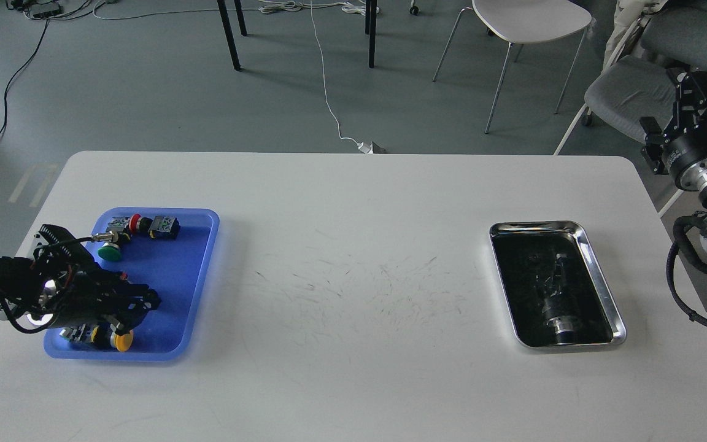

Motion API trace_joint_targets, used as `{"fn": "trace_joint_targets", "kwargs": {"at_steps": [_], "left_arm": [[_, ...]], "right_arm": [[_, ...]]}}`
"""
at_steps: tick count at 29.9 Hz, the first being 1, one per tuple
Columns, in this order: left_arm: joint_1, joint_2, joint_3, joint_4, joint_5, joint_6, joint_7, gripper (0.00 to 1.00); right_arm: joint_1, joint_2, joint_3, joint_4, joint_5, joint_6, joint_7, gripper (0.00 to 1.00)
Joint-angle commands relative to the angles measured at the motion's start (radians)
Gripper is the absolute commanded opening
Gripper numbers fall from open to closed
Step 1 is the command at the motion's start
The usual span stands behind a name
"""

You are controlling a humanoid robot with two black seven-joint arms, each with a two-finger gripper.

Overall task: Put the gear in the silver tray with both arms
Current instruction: 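Grasp a small black gear in the blue tray with the left gripper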

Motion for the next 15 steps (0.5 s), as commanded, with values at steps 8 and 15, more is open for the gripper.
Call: {"fn": "trace_joint_targets", "kwargs": {"at_steps": [8,15], "left_arm": [[0.0,-0.006,0.0,0.0,0.014,0.009,0.0,0.22],[0.002,-0.003,-0.002,-0.009,0.012,0.009,0.0,0.13]], "right_arm": [[-0.005,0.0,0.0,0.0,0.0,0.0,0.0,0.94],[-0.008,0.002,0.0,0.0,0.0,0.0,0.0,0.94]]}}
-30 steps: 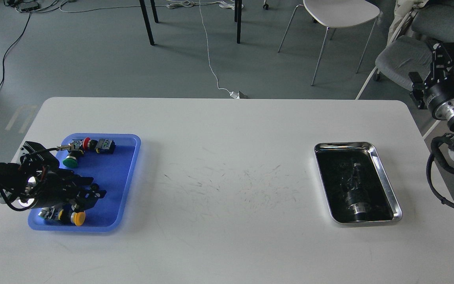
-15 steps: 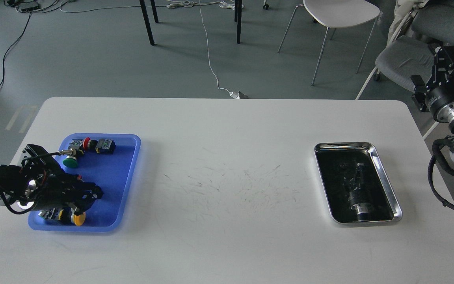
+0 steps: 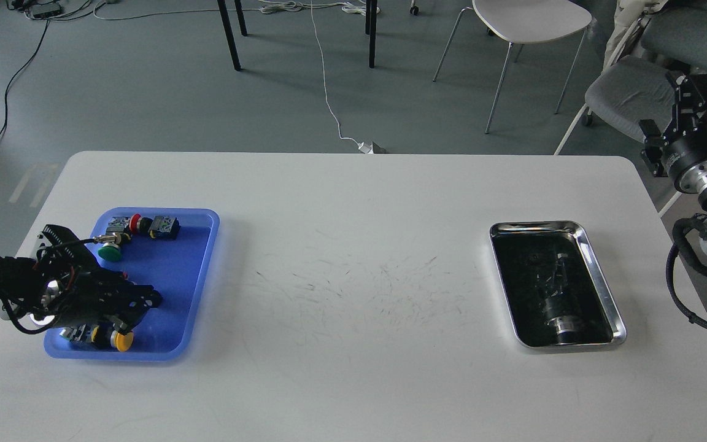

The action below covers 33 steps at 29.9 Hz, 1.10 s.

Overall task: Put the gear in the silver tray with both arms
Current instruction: 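Grasp a small black gear in the blue tray with the left gripper, then carry the black gear with the left gripper toward the silver tray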

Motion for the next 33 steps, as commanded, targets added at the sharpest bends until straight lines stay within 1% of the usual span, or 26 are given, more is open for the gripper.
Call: {"fn": "trace_joint_targets", "kwargs": {"at_steps": [1,3,5,7,9,15,20,24,27,30,33], "left_arm": [[-0.003,0.001,-0.002,-0.009,-0.001,0.0,0.0,0.13],[-0.006,0.007,-0.002,-0.016,-0.001,0.0,0.0,0.12],[-0.02,0.019,-0.005,-0.055,-0.001,0.0,0.0,0.12],[-0.044,0.068,-0.007,-0.11,-0.001,0.0,0.0,0.12],[-0.08,0.09,-0.008,-0.122,-0.006,-0.005,0.0,0.1],[-0.167,0.095,-0.019,-0.133,-0.022,-0.032,0.0,0.09],[-0.271,0.085,-0.016,-0.184,-0.082,-0.067,0.0,0.08],[-0.357,0.018,-0.013,-0.219,-0.084,-0.086,0.0,0.08],[-0.399,-0.037,-0.011,-0.234,-0.081,-0.095,0.0,0.08],[-0.423,-0.102,-0.005,-0.239,-0.073,-0.107,0.0,0.08],[-0.428,-0.194,-0.005,-0.239,-0.049,-0.129,0.0,0.08]], "right_arm": [[-0.001,0.0,0.0,-0.001,0.0,0.0,0.0,0.94],[-0.001,0.002,0.0,-0.011,0.0,0.0,0.0,0.94],[-0.001,0.002,0.002,-0.014,0.0,0.0,0.0,0.94],[-0.001,0.002,0.002,-0.014,0.0,0.0,0.0,0.94],[-0.001,0.002,0.002,-0.015,0.0,0.0,0.0,0.94],[-0.009,0.002,0.002,-0.015,0.0,0.0,0.0,0.94],[-0.009,0.0,0.0,-0.015,0.0,0.002,0.0,0.94],[-0.003,-0.001,0.0,-0.015,0.0,0.002,0.0,0.94],[0.001,-0.001,0.003,-0.015,0.0,0.0,0.0,0.94],[-0.006,0.0,0.017,-0.017,0.002,-0.008,0.0,0.94],[-0.016,0.0,0.044,-0.029,0.003,-0.008,0.0,0.94]]}}
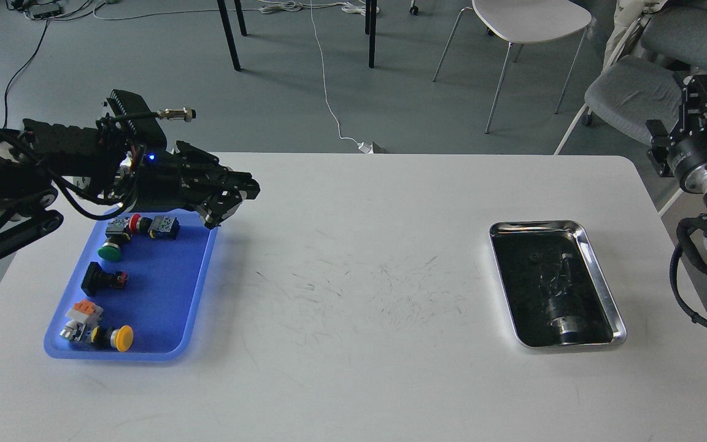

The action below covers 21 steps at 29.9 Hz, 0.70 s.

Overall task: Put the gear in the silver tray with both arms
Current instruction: 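Carry the black gear with the left gripper toward the silver tray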

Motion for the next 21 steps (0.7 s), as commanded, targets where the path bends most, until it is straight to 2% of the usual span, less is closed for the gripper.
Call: {"fn": "trace_joint_targets", "kwargs": {"at_steps": [1,6,10,21], "left_arm": [[-0.007,-0.103,0.001,-0.001,0.034,-0.022,0.0,0.08],[0.013,-0.244,0.01,0.036,0.069,-0.036,0.0,0.08],[0.013,-0.349,0.087,0.091,0.078,-0.035,0.0,0.08],[0.061,-0.563,0.113,0.33,0.077,-0.028,0.0,0.09]], "right_arm": [[-0.016,0.001,0.036,-0.018,0.005,-0.002,0.0,0.94],[-0.026,-0.005,0.054,-0.026,0.057,0.001,0.0,0.95],[-0.029,-0.011,0.054,-0.033,0.104,0.004,0.0,0.95],[-0.038,-0.007,0.057,-0.07,0.184,0.014,0.0,0.95]]}}
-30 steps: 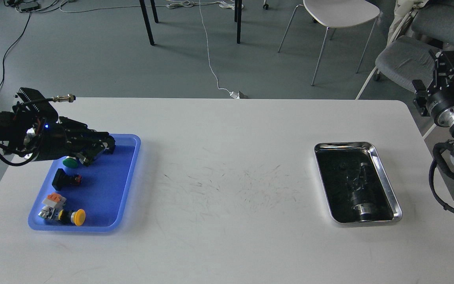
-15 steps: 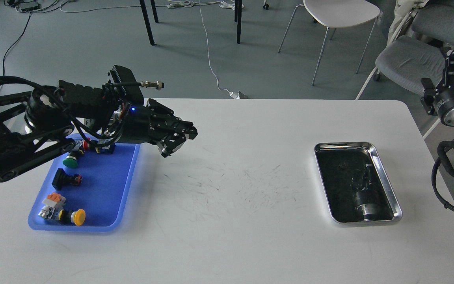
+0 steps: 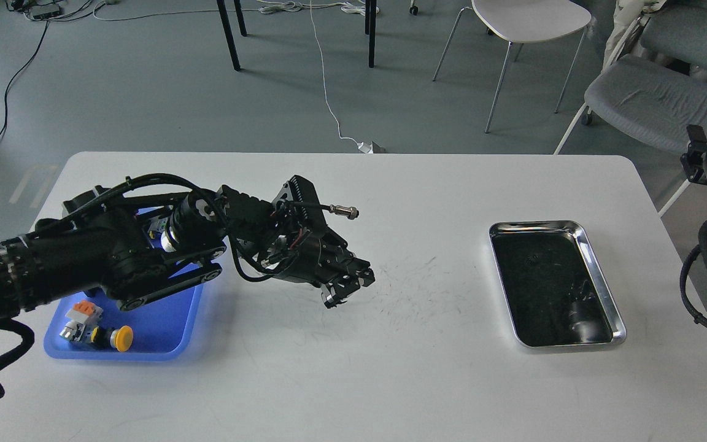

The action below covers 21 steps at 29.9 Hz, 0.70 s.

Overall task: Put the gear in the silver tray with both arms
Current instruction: 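Carry the black gear with the left gripper toward the silver tray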

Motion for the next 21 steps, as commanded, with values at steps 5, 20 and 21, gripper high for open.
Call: {"fn": "trace_joint_targets", "kwargs": {"at_steps": [5,20,21], "left_arm": [[0.004,-0.155,0.0,0.12,-0.011,0.0,0.0,0.09],[0.0,-0.281,0.0,0.209,-0.01,-0.001,0.0,0.09],[-0.004,-0.281,0.002,0.212,-0.01,-0.001,0.0,0.09]], "right_arm": [[-0.006,0.005,-0.003,-0.013,0.011,-0.002,0.0,0.95],[-0.035,0.008,-0.006,-0.022,0.011,-0.001,0.0,0.95],[-0.035,0.008,-0.007,-0.022,0.011,0.001,0.0,0.95]]}}
